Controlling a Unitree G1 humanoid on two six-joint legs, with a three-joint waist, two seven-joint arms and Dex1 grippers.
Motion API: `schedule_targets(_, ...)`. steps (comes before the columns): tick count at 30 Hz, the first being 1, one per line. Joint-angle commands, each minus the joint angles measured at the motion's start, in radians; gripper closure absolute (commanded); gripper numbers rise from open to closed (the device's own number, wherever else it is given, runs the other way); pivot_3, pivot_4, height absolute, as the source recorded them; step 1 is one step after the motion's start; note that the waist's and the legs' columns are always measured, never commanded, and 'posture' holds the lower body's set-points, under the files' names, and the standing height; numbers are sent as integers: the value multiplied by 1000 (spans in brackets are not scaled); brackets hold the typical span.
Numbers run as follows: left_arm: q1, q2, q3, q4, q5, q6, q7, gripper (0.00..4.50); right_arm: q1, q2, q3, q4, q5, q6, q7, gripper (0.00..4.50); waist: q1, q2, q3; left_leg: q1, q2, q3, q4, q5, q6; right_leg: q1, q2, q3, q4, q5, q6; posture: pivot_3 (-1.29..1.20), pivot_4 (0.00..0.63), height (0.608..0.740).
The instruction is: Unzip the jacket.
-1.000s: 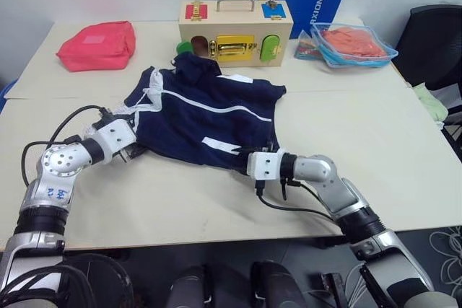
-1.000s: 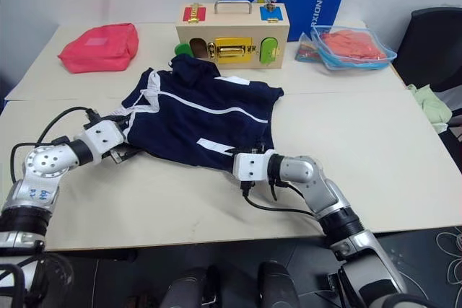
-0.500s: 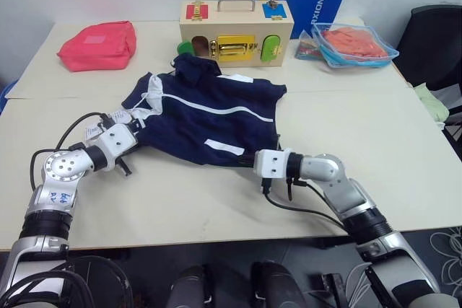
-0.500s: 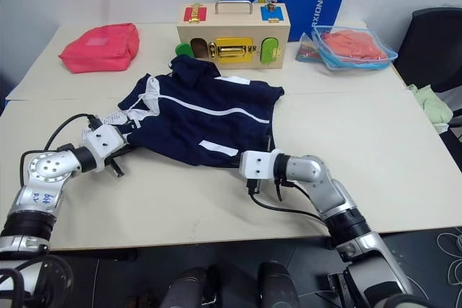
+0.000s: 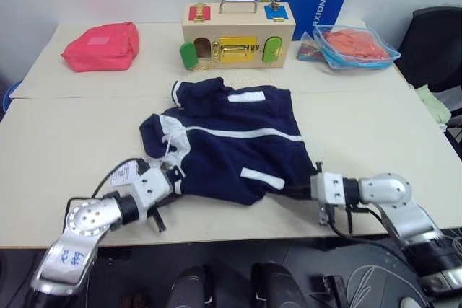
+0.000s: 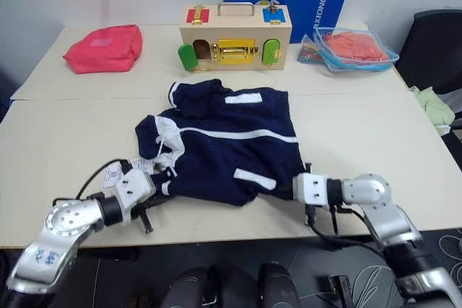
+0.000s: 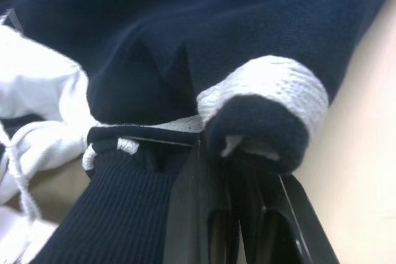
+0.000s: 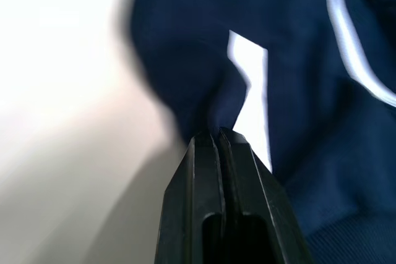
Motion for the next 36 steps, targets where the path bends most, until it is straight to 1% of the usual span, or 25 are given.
schedule_targets(1,88,16,24,-154,-80,126,-12,4477,57,-56,-58,-74,61,16,49,4500,1,0,0,1,0,-1,0,-1,-1,1,0,0,-1,0,0,0,150,740)
schedule_targets(3,129,44,39,-199,-112,168,-39,4477,74,-66,-71,-73,58,9,50,4500,1,0,0,1,0,-2,0,-1,-1,1,0,-1,-1,0,0,0,150,740)
schedule_targets(6,206,116,82,-235,-122,162,-98,4477,94,-87,-98,-44,65,-10,75,4500,0,0,0,1,0,-2,-1,-2,-3,1,0,-1,-2,0,-1,0,150,740)
schedule_targets(8,236,142,118,-233,-135,157,-120,4477,101,-98,-116,-28,70,-17,83,4500,0,0,0,1,0,-2,-2,-2,-3,1,0,-1,-3,-1,-1,0,150,740)
schedule_targets(11,282,178,160,-239,-155,145,-164,4500,117,-108,-141,-21,85,-15,96,3855,0,0,0,1,1,-2,-2,-2,-3,1,1,-2,-4,-1,-1,0,150,740)
schedule_targets(12,298,192,175,-245,-166,148,-182,4500,124,-111,-148,-24,96,-10,105,3570,-1,0,0,1,1,-3,-1,-2,-3,1,1,-2,-4,-1,-1,0,150,740)
schedule_targets(19,368,245,234,-260,-190,149,-251,4500,203,-155,-177,-111,176,75,175,1355,0,0,0,1,1,-3,-2,-2,-3,1,1,-2,-4,-1,-2,0,150,740)
schedule_targets(21,360,241,226,-249,-185,138,-248,4500,223,-153,-171,-136,177,97,170,704,0,1,0,1,1,-3,-2,-2,-3,1,1,-2,-4,-1,-2,0,150,740)
schedule_targets(22,358,239,221,-249,-183,137,-246,4500,231,-151,-169,-143,176,104,166,294,0,1,0,1,1,-3,-2,-2,-3,1,1,-2,-4,-1,-2,0,150,740)
schedule_targets(23,357,237,215,-252,-186,134,-250,4500,232,-144,-169,-148,176,117,157,44,0,1,0,1,1,-3,-2,-2,-3,1,1,-2,-4,-1,-2,0,150,740)
schedule_targets(27,356,204,239,-257,-230,158,-238,4500,248,-143,-194,-162,208,157,154,44,1,1,0,1,1,-3,-2,-3,-3,1,1,-2,-4,-1,-2,0,150,740)
schedule_targets(29,356,187,270,-251,-259,179,-228,3909,263,-150,-215,-175,245,182,166,0,1,1,0,1,1,-3,-2,-3,-3,1,1,-2,-4,-1,-2,0,150,740)
schedule_targets(30,357,184,279,-251,-270,194,-226,3737,271,-156,-221,-183,263,202,173,0,1,1,0,1,1,-3,-2,-3,-3,2,1,-2,-5,-1,-2,0,150,740)
schedule_targets(33,404,194,331,-268,-318,204,-280,2844,277,-143,-253,-210,301,250,148,0,1,1,0,0,1,-4,-1,-2,-3,2,1,-2,-4,-1,-2,0,150,740)
schedule_targets(35,428,183,389,-275,-379,210,-311,2245,265,-137,-268,-222,319,272,138,0,1,1,0,0,1,-4,-1,-3,-3,2,0,-2,-4,-1,-2,0,150,740)
schedule_targets(36,459,192,431,-274,-419,227,-352,1951,257,-137,-275,-233,336,298,132,0,1,1,0,0,1,-5,-1,-3,-3,2,0,-2,-4,-1,-2,0,150,740)
